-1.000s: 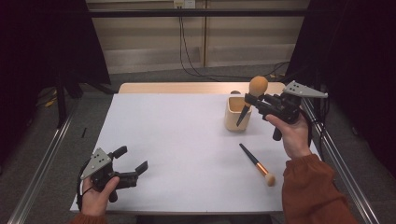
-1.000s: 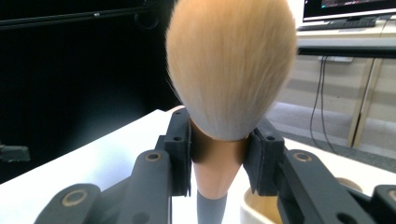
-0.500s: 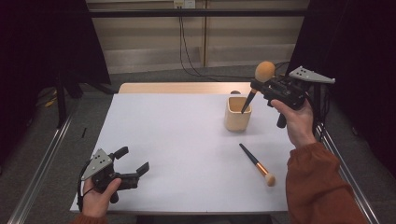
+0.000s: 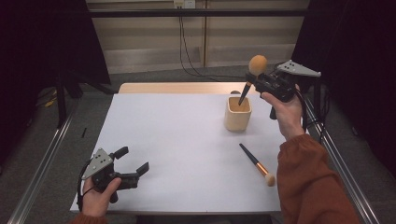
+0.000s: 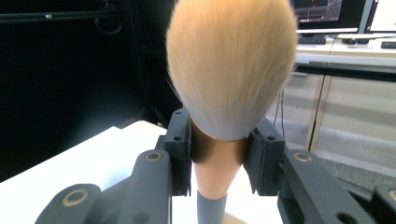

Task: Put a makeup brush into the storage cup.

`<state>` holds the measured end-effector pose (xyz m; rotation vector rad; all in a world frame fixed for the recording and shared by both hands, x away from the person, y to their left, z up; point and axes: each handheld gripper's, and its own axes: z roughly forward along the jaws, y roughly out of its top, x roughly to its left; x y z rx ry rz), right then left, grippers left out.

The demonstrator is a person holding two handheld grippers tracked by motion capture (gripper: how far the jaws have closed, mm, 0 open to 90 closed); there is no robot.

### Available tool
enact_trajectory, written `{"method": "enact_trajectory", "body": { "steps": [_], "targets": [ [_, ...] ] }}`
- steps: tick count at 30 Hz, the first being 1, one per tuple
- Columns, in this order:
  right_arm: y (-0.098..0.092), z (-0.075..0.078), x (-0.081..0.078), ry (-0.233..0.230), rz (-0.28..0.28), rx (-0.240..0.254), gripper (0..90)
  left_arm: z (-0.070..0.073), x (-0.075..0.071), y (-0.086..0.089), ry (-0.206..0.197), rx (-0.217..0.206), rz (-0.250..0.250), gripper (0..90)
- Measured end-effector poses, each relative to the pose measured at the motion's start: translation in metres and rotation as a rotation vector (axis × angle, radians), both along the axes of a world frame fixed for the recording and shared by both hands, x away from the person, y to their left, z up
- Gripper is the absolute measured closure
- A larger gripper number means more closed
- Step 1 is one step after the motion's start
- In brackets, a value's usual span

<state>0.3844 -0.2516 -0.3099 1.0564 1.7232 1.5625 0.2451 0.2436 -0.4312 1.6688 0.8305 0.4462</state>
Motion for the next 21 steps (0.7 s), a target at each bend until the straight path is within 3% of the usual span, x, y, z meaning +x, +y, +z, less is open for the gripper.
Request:
{"method": "enact_trajectory", "body": {
  "steps": [5,21],
  "targets": [
    [0.001,-0.002,0.009,0.01,-0.032,-0.007,66.4,0.0,0.0,0.0,-0.001,-0.004,0.001,2.5],
    [0.001,-0.028,0.013,0.067,-0.017,-0.027,66.3,-0.001,0.002,0.002,0.003,0.006,0.0,2.5]
  ]
}}
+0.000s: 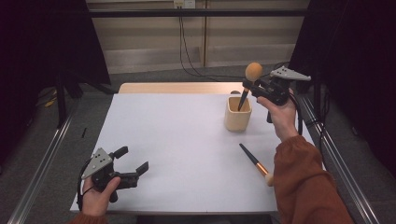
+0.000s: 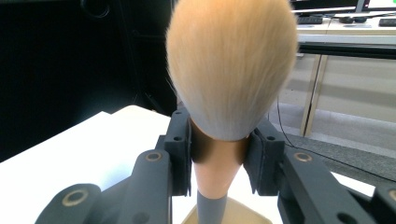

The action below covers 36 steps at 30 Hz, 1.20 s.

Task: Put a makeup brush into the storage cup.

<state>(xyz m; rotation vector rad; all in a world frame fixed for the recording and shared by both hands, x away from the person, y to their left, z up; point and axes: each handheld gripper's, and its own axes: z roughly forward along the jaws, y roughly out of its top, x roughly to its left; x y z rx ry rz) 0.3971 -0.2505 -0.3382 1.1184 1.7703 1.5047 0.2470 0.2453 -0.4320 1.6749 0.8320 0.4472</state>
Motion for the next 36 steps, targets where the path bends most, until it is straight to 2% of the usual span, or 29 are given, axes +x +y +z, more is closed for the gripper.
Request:
{"method": "enact_trajectory", "body": {
  "steps": [4,14,22,29,36],
  "targets": [
    [-0.001,-0.007,0.001,0.021,0.0,-0.004,66.3,0.0,0.0,0.0,0.0,0.001,-0.001,2.5],
    [-0.003,-0.022,0.001,0.044,0.002,-0.006,66.3,0.0,0.0,0.0,0.007,-0.005,0.011,2.5],
    [-0.003,-0.034,0.005,0.06,0.001,-0.011,66.3,0.0,0.0,0.0,-0.002,0.0,0.004,2.5],
    [-0.005,-0.047,0.007,0.092,-0.007,0.002,66.3,0.0,0.0,0.0,-0.002,0.004,0.003,2.5],
    [-0.003,-0.054,0.008,0.109,-0.004,-0.003,66.2,0.0,0.0,0.0,-0.001,0.003,0.003,2.5]
  ]
}}
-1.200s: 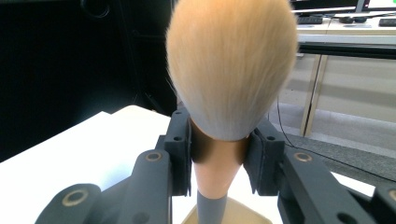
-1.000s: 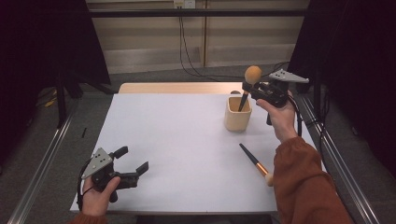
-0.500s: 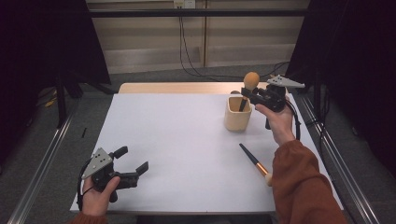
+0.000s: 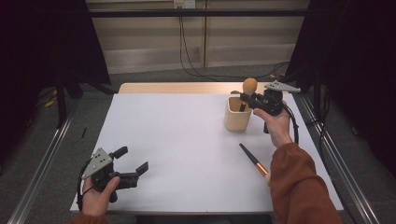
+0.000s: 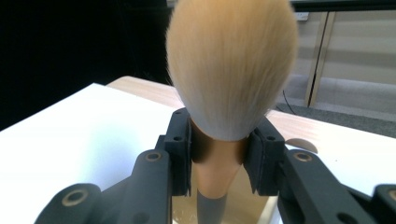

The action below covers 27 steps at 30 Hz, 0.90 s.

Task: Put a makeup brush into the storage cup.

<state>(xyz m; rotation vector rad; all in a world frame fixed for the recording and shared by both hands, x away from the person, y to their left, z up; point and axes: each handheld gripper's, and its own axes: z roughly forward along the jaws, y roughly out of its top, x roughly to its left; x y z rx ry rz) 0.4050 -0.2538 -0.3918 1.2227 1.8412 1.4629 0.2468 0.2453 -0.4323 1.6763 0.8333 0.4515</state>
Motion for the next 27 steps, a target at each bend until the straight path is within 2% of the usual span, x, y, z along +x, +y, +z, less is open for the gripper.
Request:
{"method": "enact_trajectory", "body": {
  "steps": [5,16,20,22,27],
  "targets": [
    [0.001,-0.009,0.001,0.02,0.002,0.0,66.3,0.0,0.0,0.0,0.0,0.0,-0.001,2.5],
    [0.0,-0.018,0.002,0.048,-0.006,0.004,65.2,0.0,0.0,0.0,-0.001,0.003,0.001,2.5],
    [-0.003,-0.018,0.001,0.049,-0.04,0.03,52.1,0.0,0.0,0.0,0.001,0.009,-0.004,2.5],
    [-0.003,-0.017,0.001,0.05,-0.065,0.02,40.8,-0.001,0.0,0.0,0.0,0.003,-0.005,2.5],
    [-0.005,-0.018,-0.001,0.049,-0.074,0.018,25.7,0.0,0.0,0.0,-0.001,0.003,-0.002,2.5]
  ]
}}
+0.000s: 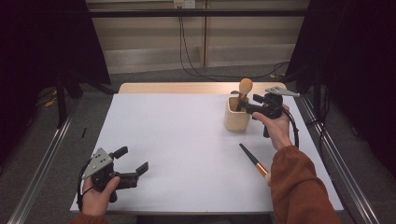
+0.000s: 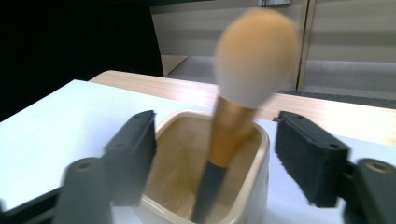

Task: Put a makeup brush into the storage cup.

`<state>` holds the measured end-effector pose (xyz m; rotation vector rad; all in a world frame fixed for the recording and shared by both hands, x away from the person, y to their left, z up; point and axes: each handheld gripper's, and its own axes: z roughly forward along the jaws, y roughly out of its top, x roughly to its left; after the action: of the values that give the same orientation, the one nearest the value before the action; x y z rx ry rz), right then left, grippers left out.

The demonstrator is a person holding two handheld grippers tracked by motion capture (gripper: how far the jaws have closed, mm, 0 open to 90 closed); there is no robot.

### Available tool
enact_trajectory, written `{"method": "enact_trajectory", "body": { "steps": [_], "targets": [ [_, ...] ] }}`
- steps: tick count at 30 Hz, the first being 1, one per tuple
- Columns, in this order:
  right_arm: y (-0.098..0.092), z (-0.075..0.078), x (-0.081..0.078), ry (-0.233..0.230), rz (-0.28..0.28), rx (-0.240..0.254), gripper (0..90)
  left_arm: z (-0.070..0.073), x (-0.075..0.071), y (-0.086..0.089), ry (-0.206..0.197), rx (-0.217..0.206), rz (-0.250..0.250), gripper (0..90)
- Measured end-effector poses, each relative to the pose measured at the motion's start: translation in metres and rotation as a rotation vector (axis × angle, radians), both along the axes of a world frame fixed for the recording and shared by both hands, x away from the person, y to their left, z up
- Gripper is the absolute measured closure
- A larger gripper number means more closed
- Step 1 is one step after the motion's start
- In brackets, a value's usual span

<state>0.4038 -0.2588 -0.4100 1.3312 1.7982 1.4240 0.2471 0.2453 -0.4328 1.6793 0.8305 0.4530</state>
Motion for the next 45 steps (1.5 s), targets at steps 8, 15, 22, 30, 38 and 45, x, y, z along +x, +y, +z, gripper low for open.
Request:
{"method": "enact_trajectory", "body": {
  "steps": [8,15,22,30,38,45],
  "targets": [
    [0.0,0.001,-0.005,-0.019,-0.026,-0.003,6.0,0.0,0.0,0.0,0.006,-0.003,0.002,2.5],
    [-0.001,0.003,-0.016,-0.033,-0.016,0.018,1.6,0.0,0.0,0.001,0.003,-0.003,0.005,2.5],
    [-0.003,0.003,-0.028,-0.044,-0.013,-0.002,0.6,0.0,0.001,0.002,0.008,-0.001,0.01,2.8],
    [-0.011,0.002,-0.045,-0.06,-0.007,0.014,0.8,0.0,0.001,0.002,0.001,-0.007,0.014,2.7],
    [-0.014,0.005,-0.064,-0.078,-0.007,0.005,1.3,0.001,0.0,0.002,-0.002,-0.011,0.015,2.7],
    [-0.02,0.0,-0.078,-0.072,-0.035,-0.008,2.5,0.001,0.0,0.003,-0.004,-0.011,0.018,2.7]
  ]
}}
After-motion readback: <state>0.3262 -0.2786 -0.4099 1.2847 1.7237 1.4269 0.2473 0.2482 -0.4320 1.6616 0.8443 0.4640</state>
